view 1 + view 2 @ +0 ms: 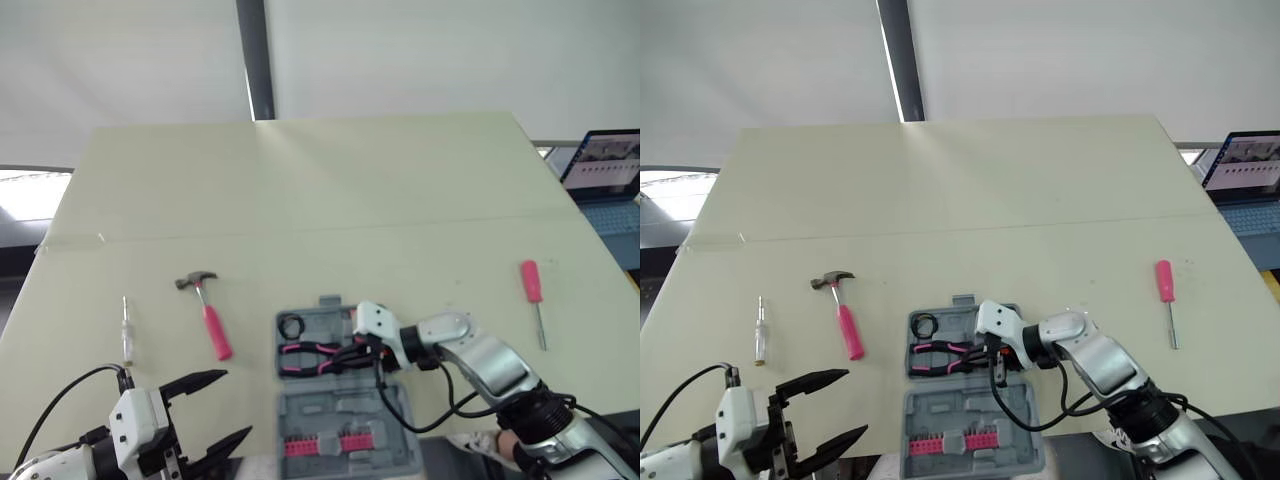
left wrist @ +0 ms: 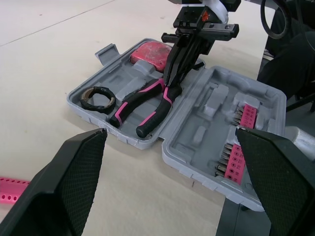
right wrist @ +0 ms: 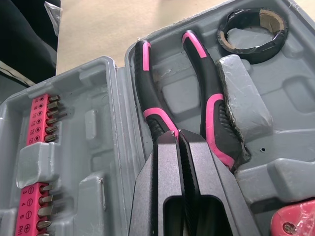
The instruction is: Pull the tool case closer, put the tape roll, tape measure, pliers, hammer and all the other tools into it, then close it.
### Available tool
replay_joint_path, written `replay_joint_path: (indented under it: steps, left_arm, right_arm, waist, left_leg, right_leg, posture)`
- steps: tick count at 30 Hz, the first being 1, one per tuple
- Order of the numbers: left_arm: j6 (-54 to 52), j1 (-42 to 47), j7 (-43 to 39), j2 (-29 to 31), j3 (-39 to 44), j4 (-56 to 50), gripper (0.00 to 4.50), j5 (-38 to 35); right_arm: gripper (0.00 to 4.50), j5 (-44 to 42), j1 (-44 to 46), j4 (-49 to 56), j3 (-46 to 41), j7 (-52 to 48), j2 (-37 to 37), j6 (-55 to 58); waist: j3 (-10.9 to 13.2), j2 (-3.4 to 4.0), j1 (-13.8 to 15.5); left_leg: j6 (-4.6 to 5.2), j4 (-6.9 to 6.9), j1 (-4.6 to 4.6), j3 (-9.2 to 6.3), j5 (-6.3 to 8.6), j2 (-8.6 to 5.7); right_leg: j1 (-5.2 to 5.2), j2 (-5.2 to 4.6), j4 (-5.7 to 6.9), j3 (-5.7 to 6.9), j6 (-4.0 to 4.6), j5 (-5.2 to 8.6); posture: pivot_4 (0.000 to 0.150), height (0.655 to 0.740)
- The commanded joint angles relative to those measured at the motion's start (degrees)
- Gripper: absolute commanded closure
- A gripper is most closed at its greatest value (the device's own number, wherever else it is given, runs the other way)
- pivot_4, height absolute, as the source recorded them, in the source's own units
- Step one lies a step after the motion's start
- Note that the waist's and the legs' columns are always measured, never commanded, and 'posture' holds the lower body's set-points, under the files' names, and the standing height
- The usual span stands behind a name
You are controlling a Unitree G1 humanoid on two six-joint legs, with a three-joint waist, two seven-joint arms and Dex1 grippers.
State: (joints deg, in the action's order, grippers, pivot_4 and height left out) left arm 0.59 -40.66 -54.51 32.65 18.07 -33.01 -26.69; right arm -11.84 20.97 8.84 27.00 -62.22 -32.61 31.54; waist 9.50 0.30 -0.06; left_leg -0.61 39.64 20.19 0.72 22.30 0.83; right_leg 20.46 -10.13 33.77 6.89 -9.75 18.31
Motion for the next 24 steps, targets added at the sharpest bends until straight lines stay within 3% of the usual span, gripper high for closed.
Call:
replay_joint_path:
  steps: [1,14,18,24]
  left_arm:
    - [1.09,-0.43,-0.2,0.02,0.18,-1.01,0.0,-0.23]
    - [1.42,-0.16,0.24,-0.21,-0.76,-0.99,0.0,0.35]
    - [1.85,-0.24,0.34,-0.33,-1.01,-0.67,0.0,0.6]
    - [2.74,-0.33,0.24,-0.62,-1.39,0.07,0.0,0.86]
  right_arm:
    - [4.38,4.22,-1.61,-3.74,4.02,0.14,-1.49,0.87]
    - [4.38,9.81,-1.13,-9.32,8.97,0.65,-2.2,-0.91]
    - [4.38,10.56,-1.07,-10.29,9.91,0.49,-2.02,-1.26]
    - [4.38,11.55,-0.72,-11.47,11.39,0.25,-2.24,-0.92]
  waist:
    - [-0.11,-0.02,-0.01]
    - [-1.39,-0.24,0.03]
    - [-1.5,-0.11,0.04]
    - [-1.85,-0.15,0.02]
  left_leg:
    - [0.0,0.0,0.0,0.0,0.0,0.0]
    - [-0.02,-0.1,-0.17,-0.07,0.01,0.01]
    - [-0.07,-0.5,-1.07,-0.05,0.06,0.01]
    - [-0.11,-0.5,-1.09,-0.12,0.11,0.07]
  right_leg:
    - [0.0,0.0,0.0,0.0,0.0,0.0]
    - [-0.18,0.02,-0.06,0.03,0.04,0.02]
    - [-1.02,0.03,-0.35,0.07,0.13,0.07]
    - [-1.03,0.09,-0.34,0.07,0.18,0.09]
  posture:
    - [0.15,0.7373]
    - [0.15,0.7373]
    - [0.15,0.7373]
    - [0.15,0.7373]
